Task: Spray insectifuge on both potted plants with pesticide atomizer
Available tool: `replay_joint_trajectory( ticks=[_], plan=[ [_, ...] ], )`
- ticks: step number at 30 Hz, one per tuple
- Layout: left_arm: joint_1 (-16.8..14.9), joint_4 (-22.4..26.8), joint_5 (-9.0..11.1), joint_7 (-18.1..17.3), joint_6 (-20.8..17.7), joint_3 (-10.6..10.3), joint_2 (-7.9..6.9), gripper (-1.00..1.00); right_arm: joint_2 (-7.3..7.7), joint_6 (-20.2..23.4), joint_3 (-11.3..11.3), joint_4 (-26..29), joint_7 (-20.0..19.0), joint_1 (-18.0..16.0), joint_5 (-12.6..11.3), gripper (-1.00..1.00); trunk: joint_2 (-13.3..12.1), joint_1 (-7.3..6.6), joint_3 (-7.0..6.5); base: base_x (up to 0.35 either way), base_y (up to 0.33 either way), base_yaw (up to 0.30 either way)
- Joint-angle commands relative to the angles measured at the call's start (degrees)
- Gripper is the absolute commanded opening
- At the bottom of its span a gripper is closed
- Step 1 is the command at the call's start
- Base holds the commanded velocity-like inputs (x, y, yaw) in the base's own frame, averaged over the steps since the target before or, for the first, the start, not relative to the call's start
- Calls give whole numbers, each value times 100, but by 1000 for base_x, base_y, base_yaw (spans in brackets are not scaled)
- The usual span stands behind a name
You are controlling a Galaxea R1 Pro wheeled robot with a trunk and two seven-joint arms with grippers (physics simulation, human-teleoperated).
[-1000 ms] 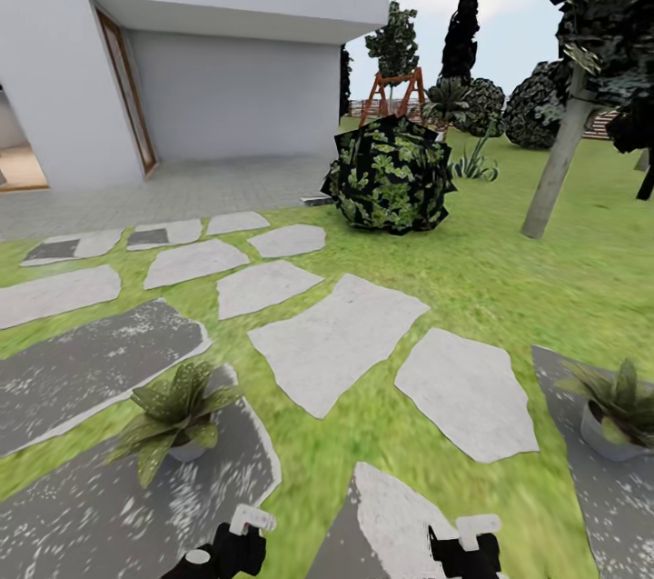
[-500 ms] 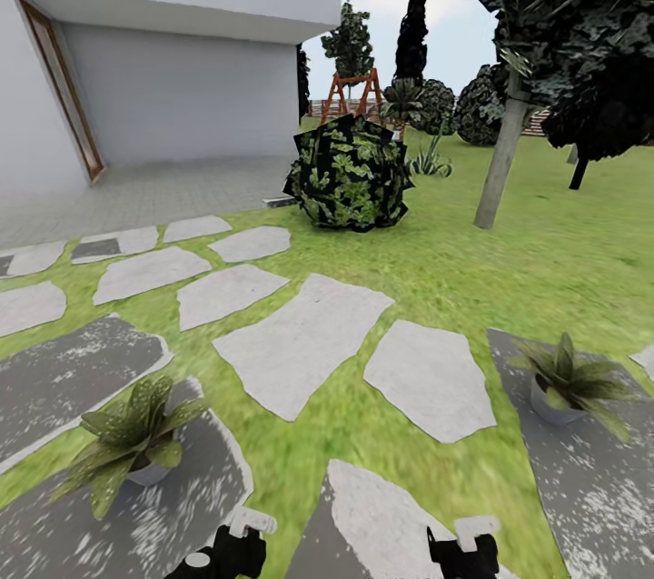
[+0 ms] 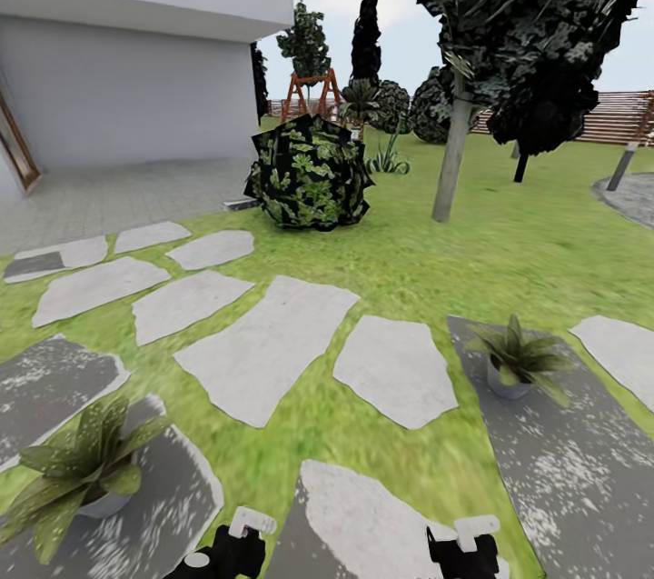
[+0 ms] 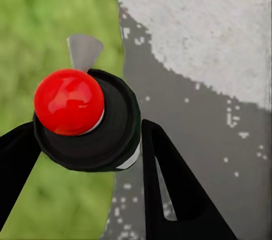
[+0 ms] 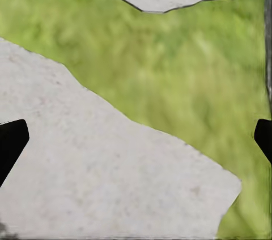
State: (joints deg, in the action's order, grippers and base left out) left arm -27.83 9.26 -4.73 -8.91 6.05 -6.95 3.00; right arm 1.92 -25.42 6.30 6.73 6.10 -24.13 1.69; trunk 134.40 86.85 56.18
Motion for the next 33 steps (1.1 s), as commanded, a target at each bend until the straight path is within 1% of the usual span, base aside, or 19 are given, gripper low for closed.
replay_joint_trajectory(
  ticks=[1,33],
  plan=[
    [-3,-3,-48,3,27,-8,-1,-100,1,-7,47,-5,53,-4,17,100,2,-1,5,0,0,-280],
    [-3,-3,-48,3,27,-8,-7,-100,-8,-7,47,-5,49,4,17,100,2,-1,5,0,0,-280]
  ],
)
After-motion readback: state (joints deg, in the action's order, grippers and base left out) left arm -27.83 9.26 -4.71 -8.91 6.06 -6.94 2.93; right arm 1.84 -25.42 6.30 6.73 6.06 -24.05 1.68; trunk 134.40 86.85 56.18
